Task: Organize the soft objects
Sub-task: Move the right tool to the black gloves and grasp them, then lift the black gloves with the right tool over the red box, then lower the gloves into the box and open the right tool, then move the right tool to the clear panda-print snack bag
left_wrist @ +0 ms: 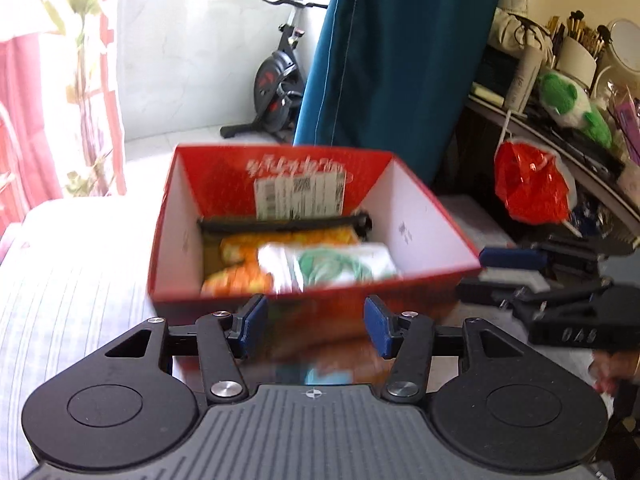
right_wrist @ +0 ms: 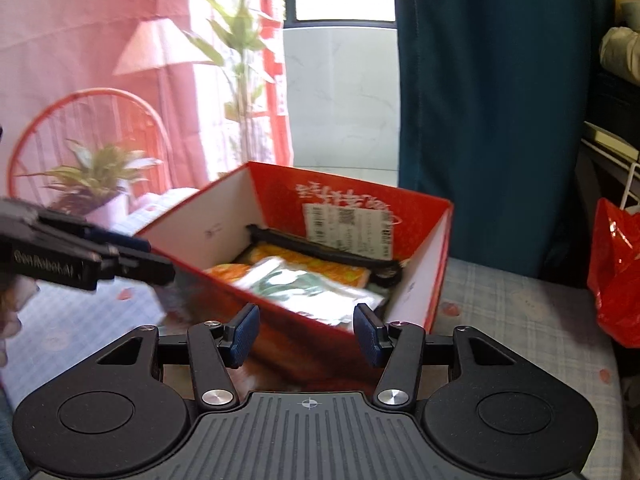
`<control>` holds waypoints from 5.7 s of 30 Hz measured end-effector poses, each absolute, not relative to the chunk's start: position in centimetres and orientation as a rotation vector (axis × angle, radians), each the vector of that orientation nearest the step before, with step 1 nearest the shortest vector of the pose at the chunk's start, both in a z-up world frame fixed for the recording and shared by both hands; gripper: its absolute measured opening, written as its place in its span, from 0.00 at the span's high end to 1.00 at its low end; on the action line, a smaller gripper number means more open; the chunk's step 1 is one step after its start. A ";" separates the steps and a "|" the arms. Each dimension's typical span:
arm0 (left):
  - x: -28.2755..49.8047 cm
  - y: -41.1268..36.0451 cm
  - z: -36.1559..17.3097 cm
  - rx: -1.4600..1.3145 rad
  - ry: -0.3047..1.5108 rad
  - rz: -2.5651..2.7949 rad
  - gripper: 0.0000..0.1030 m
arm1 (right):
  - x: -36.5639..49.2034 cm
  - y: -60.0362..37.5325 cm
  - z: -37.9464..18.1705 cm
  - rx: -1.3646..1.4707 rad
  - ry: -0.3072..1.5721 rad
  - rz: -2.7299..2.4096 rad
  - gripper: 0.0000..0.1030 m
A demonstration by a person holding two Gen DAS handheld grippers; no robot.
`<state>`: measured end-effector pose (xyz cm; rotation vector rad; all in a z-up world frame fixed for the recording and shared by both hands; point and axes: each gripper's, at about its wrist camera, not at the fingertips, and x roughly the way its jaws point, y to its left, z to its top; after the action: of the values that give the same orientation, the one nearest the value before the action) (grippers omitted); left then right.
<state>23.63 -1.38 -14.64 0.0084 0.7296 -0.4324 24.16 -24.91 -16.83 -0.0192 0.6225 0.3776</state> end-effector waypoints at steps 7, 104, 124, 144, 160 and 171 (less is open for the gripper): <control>17.2 0.6 -17.0 0.044 0.754 -0.433 0.46 | 18.7 -24.4 -18.2 -0.013 0.648 0.446 0.53; 19.5 0.7 -12.1 0.032 0.561 -0.541 0.70 | 19.2 -24.8 -16.8 0.050 0.392 0.512 0.88; 36.5 -1.5 -17.0 0.042 0.787 -0.398 0.64 | 37.2 -21.6 -20.3 -0.033 0.697 0.456 0.87; 29.9 -1.4 -15.0 0.151 0.671 -0.395 0.37 | 31.1 -22.2 -19.1 -0.048 0.618 0.443 0.72; 22.5 -0.5 -16.5 0.173 0.696 -0.518 0.34 | 23.2 -21.7 -19.7 -0.160 0.660 0.549 0.62; 23.0 -1.9 -20.0 0.187 0.775 -0.564 0.34 | 23.7 -20.6 -22.7 -0.155 0.728 0.567 0.61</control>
<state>22.99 -1.86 -20.03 0.1866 0.7746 -0.5641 23.66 -20.58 -22.68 -0.1552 0.7280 0.5672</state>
